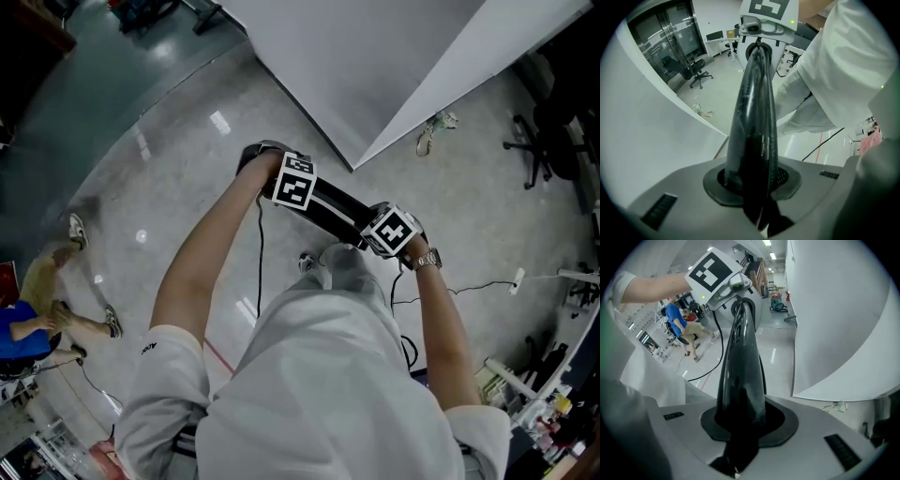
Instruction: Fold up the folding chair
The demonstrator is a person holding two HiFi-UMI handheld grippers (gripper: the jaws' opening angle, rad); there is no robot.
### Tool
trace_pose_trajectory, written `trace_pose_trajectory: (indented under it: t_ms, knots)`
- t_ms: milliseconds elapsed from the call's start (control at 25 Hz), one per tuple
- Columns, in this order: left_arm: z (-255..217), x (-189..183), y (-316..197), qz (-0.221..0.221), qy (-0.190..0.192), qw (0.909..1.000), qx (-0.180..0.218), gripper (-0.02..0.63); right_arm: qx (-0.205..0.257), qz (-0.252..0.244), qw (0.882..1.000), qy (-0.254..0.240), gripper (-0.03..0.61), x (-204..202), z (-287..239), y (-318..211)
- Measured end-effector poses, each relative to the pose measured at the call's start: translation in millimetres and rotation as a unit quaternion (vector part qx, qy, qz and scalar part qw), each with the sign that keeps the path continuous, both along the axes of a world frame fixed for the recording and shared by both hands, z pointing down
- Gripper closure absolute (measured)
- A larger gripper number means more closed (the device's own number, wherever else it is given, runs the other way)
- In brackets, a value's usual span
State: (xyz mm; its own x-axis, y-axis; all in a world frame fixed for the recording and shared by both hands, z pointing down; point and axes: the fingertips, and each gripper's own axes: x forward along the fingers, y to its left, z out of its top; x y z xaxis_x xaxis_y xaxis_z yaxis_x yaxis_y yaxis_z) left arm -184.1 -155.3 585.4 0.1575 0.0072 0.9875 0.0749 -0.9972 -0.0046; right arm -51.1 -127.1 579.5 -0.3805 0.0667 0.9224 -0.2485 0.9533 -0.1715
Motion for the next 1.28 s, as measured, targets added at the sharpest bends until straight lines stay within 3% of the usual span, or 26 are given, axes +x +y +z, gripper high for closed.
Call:
trace_pose_trajectory:
  t_ms: [520,1280]
  knots:
    - [-1,24,-75,0.026,-0.013,0.9996,-0.002,0.509,-0.011,0.039,0.999,-0.02,0.494,21,3,-64]
    - [13,45,-157,0.036,-0.017,0.9982,-0.045,0.509,-0.039,0.053,0.997,-0.036,0.499,39,12,-144]
